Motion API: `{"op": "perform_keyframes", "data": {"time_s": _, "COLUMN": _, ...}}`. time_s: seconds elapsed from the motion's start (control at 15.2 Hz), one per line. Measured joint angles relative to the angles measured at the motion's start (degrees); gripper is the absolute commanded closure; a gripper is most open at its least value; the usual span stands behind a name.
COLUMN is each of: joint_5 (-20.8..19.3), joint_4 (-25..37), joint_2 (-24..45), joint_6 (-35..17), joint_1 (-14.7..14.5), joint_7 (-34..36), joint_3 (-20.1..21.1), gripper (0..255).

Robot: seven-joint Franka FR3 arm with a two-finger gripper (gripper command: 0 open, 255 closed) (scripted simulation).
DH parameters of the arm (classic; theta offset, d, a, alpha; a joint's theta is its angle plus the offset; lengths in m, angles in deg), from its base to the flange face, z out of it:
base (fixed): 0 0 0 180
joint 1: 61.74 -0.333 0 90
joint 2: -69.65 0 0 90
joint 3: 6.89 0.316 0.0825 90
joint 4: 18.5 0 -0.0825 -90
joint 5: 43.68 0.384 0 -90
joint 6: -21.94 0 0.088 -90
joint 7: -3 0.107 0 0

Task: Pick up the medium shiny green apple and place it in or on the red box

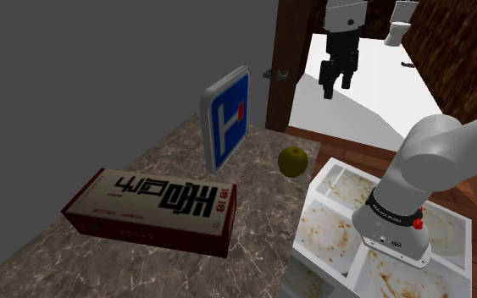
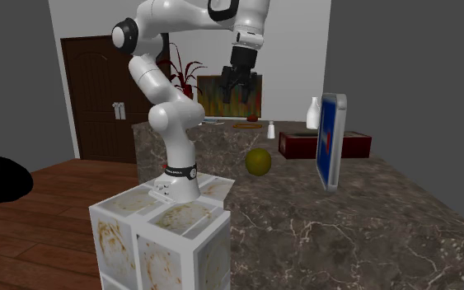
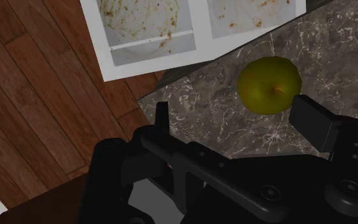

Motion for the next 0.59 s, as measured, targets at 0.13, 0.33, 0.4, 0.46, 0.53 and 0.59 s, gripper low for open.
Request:
{"op": "perform_keyframes", "data": {"time_s": 0.13, "joint_5": 0.48, "joint_4": -0.78, "joint_2": -0.12, "joint_6": -0.9, "joint_1": -0.04, "joint_7": 0.4, "joint_3": 0.07, "gripper": 0}}
{"op": "perform_keyframes", "data": {"time_s": 0.33, "joint_5": 3.59, "joint_4": -5.11, "joint_2": -0.86, "joint_6": -5.85, "joint_1": -0.67, "joint_7": 3.08, "joint_3": 1.18, "gripper": 0}}
{"op": "perform_keyframes", "data": {"time_s": 0.4, "joint_5": 4.78, "joint_4": -6.75, "joint_2": -0.96, "joint_6": -7.92, "joint_1": -0.94, "joint_7": 4.05, "joint_3": 1.61, "gripper": 0}}
{"op": "perform_keyframes", "data": {"time_s": 0.46, "joint_5": 5.83, "joint_4": -7.92, "joint_2": -0.32, "joint_6": -10.32, "joint_1": -1.15, "joint_7": 4.77, "joint_3": 1.86, "gripper": 0}}
{"op": "perform_keyframes", "data": {"time_s": 0.53, "joint_5": 6.94, "joint_4": -9.11, "joint_2": -0.15, "joint_6": -12.35, "joint_1": -1.42, "joint_7": 5.54, "joint_3": 2.2, "gripper": 0}}
{"op": "perform_keyframes", "data": {"time_s": 0.59, "joint_5": 8.31, "joint_4": -10.45, "joint_2": 0.28, "joint_6": -14.76, "joint_1": -1.88, "joint_7": 6.56, "joint_3": 2.82, "gripper": 0}}
